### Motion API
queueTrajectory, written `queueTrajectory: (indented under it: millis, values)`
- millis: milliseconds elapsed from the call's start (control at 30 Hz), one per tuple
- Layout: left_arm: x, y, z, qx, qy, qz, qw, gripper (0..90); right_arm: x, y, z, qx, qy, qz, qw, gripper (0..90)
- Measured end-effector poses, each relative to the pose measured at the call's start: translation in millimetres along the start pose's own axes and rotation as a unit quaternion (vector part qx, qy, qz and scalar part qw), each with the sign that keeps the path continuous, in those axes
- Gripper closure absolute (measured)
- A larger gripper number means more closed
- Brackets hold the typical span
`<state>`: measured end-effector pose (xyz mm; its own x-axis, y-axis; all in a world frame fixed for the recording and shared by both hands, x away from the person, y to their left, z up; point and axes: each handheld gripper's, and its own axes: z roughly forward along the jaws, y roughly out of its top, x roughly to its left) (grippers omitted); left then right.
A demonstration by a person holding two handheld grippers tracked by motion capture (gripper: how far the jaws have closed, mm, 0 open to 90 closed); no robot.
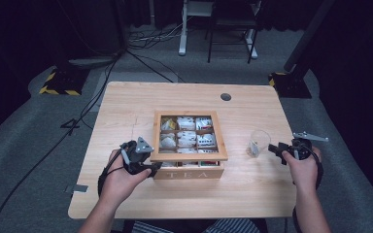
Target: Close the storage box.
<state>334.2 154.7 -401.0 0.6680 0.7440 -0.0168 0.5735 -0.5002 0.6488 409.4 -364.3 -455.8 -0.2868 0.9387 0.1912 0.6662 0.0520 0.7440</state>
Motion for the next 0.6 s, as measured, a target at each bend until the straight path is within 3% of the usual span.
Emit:
queueTrajectory:
  millis: [600]
  values:
    - [0.7, -3.1, 7.9, 0.039, -0.020, 0.004, 0.9990, 46.4, 1.5, -1.4, 3.2, 0.006, 0.002, -0.003, 1.0000, 46.9]
